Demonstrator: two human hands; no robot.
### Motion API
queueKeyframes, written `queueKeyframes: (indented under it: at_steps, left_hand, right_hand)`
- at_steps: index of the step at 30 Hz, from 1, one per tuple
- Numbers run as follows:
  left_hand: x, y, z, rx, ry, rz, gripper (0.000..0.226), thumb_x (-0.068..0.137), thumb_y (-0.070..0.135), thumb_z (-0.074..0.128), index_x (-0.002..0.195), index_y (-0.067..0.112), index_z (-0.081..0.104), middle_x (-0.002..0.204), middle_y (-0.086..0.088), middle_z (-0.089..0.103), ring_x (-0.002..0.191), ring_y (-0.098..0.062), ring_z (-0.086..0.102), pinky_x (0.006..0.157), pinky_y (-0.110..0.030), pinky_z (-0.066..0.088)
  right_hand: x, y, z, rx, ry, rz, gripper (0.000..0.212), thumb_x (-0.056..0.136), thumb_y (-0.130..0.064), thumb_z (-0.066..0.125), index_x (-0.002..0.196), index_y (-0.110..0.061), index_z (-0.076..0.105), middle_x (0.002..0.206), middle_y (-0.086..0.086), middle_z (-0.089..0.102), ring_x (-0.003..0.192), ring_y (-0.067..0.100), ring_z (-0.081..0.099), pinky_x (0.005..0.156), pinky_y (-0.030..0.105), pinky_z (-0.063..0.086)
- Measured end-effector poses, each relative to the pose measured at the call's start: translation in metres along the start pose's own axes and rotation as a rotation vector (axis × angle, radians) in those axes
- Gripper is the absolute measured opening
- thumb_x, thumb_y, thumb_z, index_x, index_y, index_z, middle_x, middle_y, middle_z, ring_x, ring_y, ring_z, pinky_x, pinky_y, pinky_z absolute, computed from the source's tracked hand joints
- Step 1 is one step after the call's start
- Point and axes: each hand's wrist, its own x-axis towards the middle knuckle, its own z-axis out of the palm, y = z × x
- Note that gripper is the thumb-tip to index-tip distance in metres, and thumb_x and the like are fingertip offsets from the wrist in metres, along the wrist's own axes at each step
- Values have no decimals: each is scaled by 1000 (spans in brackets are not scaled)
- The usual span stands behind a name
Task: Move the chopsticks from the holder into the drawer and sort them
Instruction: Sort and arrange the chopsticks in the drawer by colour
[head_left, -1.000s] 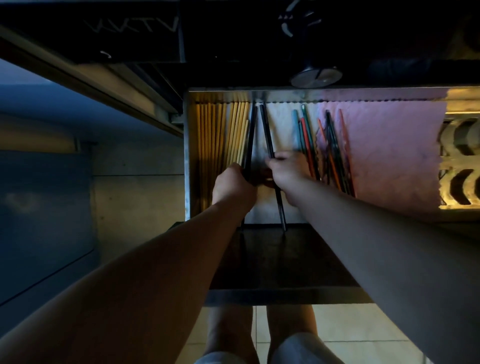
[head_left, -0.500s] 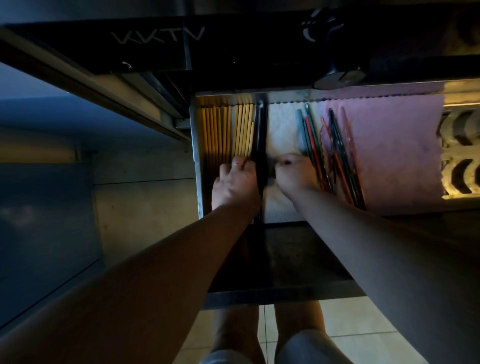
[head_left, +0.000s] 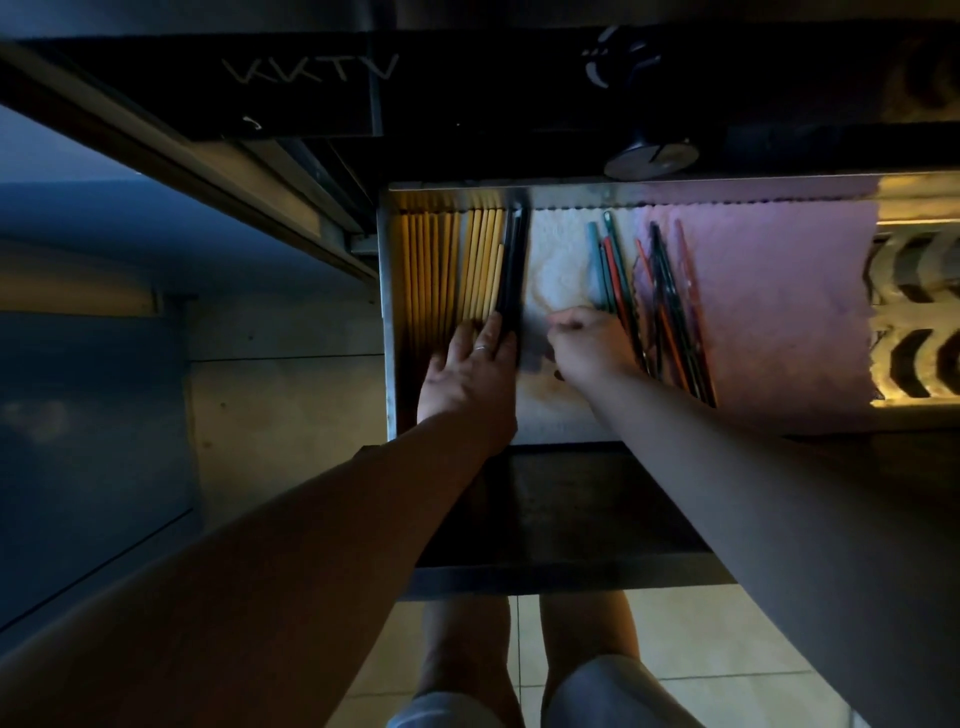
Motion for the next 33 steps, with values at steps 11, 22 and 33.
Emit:
queueKeyframes:
  at_steps: [11, 22, 33]
  left_hand:
    - [12, 72, -3, -335, 52, -11, 45, 91, 22, 53, 135, 16, 48, 133, -8, 52, 121, -28, 51, 95, -42, 47]
    - [49, 131, 14, -736, 107, -332, 36, 85, 30, 62, 117, 14, 61, 102, -9, 69, 92, -29, 64, 67, -29, 46]
    - [75, 139, 28, -637, 191, -498, 15, 80, 25, 64, 76, 11, 59, 60, 0, 51, 52, -16, 49, 42, -21, 30]
  right_hand:
    - [35, 50, -76, -111, 63, -228, 21, 83, -11, 57, 96, -16, 72, 100, 3, 72, 93, 14, 63, 83, 21, 44]
    - [64, 86, -119, -71, 4, -194, 26, 81, 0, 53, 101, -6, 67, 94, 12, 66, 92, 25, 60, 80, 25, 43]
    - [74, 97, -126, -121, -65, -304, 28, 81, -5, 53, 107, -9, 63, 91, 1, 57, 92, 23, 58, 81, 30, 46]
